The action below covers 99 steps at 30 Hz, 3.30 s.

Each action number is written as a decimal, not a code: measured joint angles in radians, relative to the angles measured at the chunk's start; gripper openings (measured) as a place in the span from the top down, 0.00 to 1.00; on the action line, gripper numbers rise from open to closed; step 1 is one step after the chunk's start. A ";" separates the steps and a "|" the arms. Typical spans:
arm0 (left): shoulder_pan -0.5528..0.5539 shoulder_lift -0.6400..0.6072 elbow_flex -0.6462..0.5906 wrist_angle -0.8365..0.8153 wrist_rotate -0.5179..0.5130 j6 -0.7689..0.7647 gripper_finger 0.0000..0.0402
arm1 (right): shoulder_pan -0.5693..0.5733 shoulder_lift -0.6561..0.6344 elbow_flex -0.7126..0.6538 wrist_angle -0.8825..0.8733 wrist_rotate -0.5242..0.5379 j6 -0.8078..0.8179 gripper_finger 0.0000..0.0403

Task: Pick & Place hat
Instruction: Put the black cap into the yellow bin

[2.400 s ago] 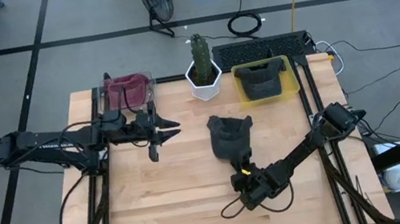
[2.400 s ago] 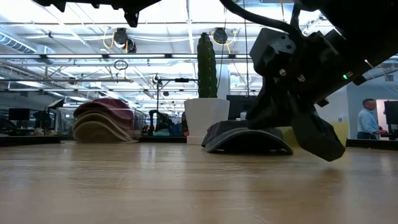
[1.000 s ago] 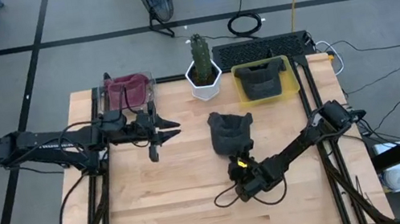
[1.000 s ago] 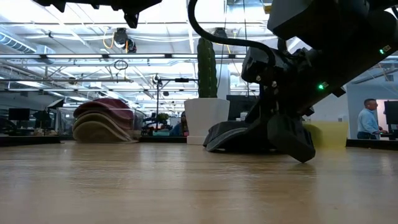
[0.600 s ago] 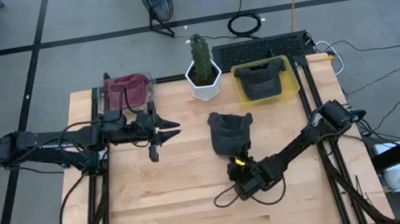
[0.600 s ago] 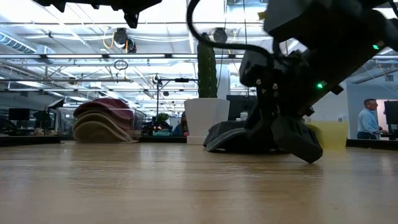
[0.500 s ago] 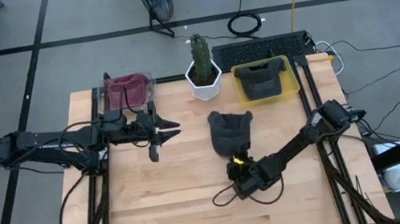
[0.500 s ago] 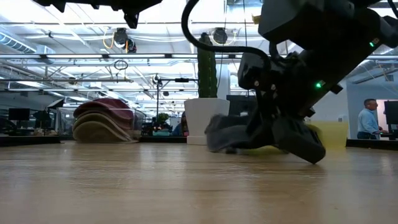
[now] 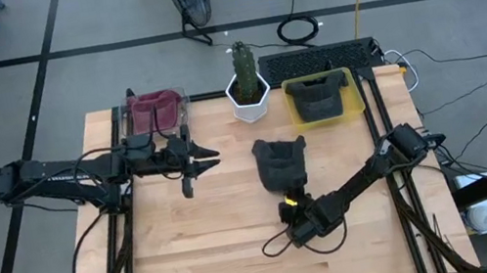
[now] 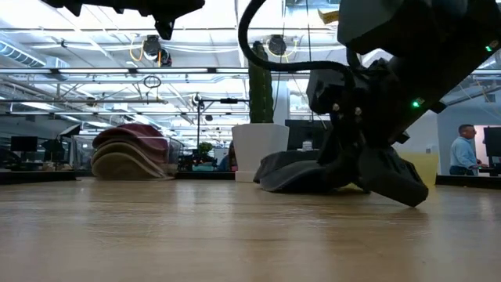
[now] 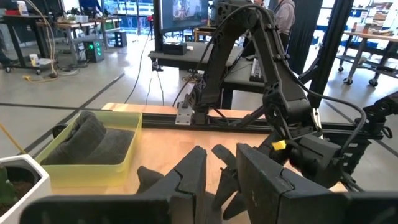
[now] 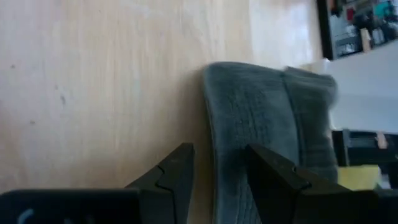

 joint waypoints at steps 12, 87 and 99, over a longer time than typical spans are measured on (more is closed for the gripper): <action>-0.001 0.000 0.000 -0.002 0.001 -0.006 0.78 | -0.015 0.001 -0.006 -0.032 0.173 0.009 0.68; -0.002 0.000 0.000 -0.017 0.000 -0.002 0.78 | -0.221 -0.724 -0.343 -0.776 0.604 0.090 0.98; -0.002 0.000 0.000 -0.015 0.000 -0.002 0.78 | -0.242 -0.754 -0.415 -0.391 0.492 -0.250 0.99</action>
